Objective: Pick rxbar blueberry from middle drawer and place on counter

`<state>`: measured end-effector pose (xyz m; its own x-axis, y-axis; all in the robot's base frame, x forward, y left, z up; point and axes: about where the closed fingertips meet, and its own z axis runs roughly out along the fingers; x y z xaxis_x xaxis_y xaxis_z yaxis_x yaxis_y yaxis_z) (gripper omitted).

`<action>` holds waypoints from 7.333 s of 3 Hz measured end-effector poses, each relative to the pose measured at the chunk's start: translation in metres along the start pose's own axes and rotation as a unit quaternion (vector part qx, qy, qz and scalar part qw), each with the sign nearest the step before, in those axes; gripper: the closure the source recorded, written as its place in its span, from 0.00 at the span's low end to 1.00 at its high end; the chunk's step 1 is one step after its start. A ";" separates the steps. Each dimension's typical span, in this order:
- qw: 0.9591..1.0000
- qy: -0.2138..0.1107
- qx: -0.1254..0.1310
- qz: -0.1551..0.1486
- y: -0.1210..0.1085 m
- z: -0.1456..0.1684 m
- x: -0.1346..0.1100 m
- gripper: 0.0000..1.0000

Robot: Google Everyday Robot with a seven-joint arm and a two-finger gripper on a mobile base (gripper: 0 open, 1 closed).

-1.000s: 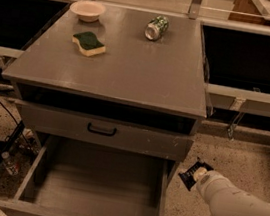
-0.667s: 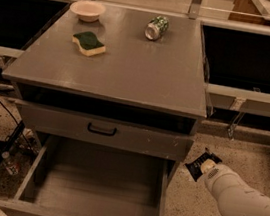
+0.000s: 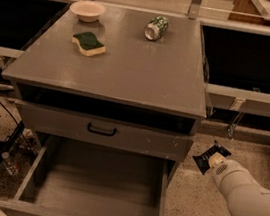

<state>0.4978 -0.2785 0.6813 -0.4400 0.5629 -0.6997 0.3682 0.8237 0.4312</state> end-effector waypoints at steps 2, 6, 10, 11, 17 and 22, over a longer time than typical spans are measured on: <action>0.997 -0.068 -0.027 -0.002 0.020 -0.037 -0.040 1.00; 0.970 -0.216 -0.111 -0.023 0.115 -0.111 -0.178 1.00; 0.962 -0.180 -0.202 -0.045 0.219 -0.115 -0.148 1.00; 0.959 -0.152 -0.231 -0.057 0.248 -0.116 -0.116 1.00; 0.955 -0.083 -0.284 -0.023 0.359 -0.025 -0.056 1.00; 0.954 -0.029 -0.295 -0.046 0.366 -0.024 -0.008 0.49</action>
Offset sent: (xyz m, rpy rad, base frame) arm -0.0051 -0.0081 0.0339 -0.0239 -0.0867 -0.0213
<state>0.6164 0.0202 0.8578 -0.3952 0.4962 -0.7730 -0.2023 0.7738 0.6002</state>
